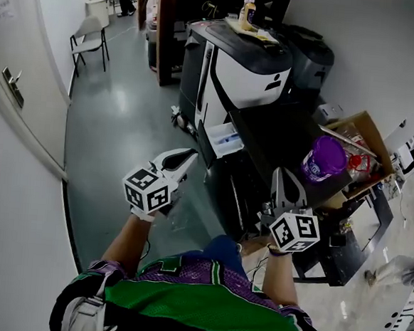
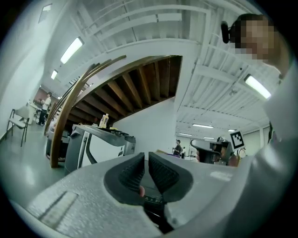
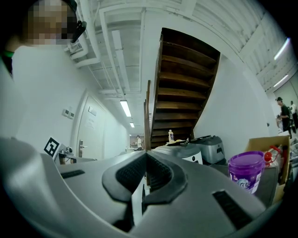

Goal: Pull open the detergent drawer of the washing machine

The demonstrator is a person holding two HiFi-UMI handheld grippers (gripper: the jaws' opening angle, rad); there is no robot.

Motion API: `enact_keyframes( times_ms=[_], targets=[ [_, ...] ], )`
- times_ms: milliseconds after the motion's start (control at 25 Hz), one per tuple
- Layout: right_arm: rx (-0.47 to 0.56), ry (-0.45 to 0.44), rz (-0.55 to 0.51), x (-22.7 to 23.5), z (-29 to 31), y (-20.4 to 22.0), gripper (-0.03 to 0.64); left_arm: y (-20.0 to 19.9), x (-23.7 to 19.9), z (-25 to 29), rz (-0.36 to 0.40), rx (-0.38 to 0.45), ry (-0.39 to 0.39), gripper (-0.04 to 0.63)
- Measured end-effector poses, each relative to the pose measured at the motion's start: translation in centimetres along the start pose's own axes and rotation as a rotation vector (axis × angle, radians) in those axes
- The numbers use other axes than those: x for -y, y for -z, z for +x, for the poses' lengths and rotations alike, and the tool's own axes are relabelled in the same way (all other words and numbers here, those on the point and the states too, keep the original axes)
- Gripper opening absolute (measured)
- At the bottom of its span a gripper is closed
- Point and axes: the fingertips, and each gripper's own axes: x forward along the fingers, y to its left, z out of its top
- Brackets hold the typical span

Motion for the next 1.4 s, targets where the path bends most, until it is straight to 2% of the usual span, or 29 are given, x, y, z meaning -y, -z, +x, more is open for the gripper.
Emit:
enact_keyframes(
  times_ms=[360,600,840,1200,1400],
  targets=[
    [-0.002,0.007,-0.012,-0.2,-0.6,-0.3,0.000,-0.4,-0.2,-1.1,0.067,0.018,-0.085,0.016],
    [-0.001,0.021,-0.023,-0.3,-0.9,-0.4,-0.002,-0.8,-0.2,-1.7,0.055,0.043,-0.100,0.015],
    [-0.003,0.028,-0.024,-0.4,-1.1,-0.3,0.000,-0.8,0.1,-1.9,0.077,0.039,-0.100,0.015],
    [-0.009,0.021,-0.027,-1.0,-0.4,-0.1,0.000,-1.3,-1.2,-3.0,0.064,0.087,-0.131,0.017],
    [-0.009,0.017,-0.027,-1.3,0.0,-0.1,0.000,-1.8,-2.0,-3.8,0.081,0.100,-0.158,0.017]
  ],
)
